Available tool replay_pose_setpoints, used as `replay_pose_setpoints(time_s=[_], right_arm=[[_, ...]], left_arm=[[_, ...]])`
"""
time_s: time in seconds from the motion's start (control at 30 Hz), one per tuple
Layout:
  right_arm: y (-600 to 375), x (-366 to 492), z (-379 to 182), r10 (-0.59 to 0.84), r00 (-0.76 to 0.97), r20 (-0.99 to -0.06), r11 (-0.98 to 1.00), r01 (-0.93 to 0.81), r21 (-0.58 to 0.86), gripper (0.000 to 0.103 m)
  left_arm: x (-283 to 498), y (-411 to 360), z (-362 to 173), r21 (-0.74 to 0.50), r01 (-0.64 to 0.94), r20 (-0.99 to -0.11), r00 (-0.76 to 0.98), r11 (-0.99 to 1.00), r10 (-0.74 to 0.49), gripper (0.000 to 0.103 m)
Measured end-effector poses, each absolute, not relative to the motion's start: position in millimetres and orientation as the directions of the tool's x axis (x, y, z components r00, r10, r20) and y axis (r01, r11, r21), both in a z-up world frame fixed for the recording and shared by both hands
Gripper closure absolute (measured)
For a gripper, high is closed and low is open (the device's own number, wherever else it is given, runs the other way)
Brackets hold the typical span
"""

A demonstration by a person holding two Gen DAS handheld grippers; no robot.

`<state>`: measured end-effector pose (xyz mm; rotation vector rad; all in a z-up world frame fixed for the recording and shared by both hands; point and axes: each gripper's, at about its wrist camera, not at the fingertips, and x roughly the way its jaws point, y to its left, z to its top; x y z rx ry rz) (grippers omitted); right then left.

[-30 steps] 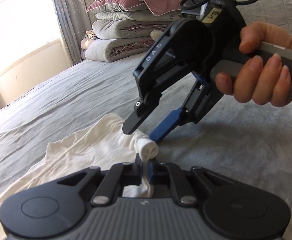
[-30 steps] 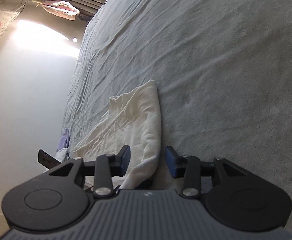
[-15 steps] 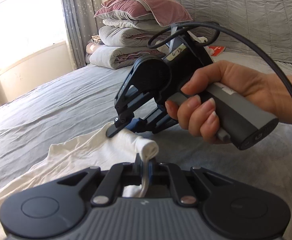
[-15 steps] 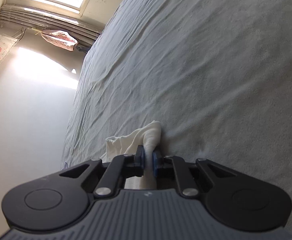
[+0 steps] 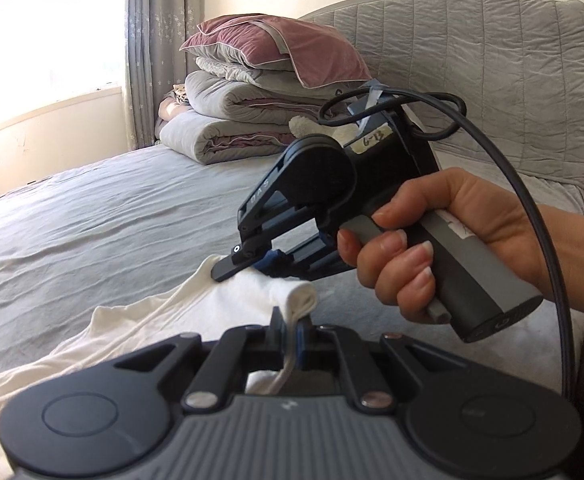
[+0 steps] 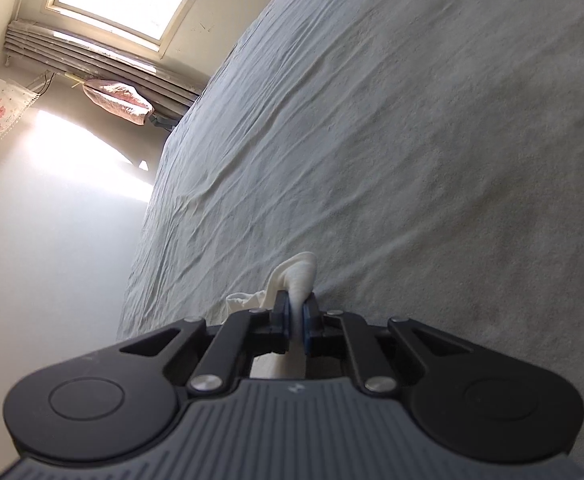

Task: Fold clothes

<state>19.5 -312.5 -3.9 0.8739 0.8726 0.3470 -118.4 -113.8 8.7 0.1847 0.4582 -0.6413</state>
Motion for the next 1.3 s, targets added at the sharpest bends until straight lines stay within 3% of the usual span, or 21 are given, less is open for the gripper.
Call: replay_pose_setpoints(time_s=[0.33,0.57,0.97,1.3], right_arm=[[-316.5,17.9,-5.7,0.551,0.626,-0.552,0.635,0.114,0.764,0.094],[-292.2,26.1,9.7,0.567,0.636,-0.523,0.63,0.074,0.773,0.094],[-232.1,33.0,24.8,0.651,0.611,-0.452,0.612,-0.069,0.788,0.094],[-179.9,18.3,24.5,0.682,0.565,-0.465,0.65,-0.175,0.74,0.094]], left_arm=[[-113.7,-140.4,2.8,-0.112,0.623,-0.443,0.666,0.774,-0.6,0.098],[-119.6,-114.6,3.6,-0.254,0.541,-0.366,0.714,0.802,-0.597,0.098],[-136.4,-35.3,6.8,-0.411,0.359,-0.283,0.823,0.838,-0.492,0.098],[-151.6,30.0,-4.8,-0.462,0.221,-0.304,0.87,0.859,-0.388,0.098]])
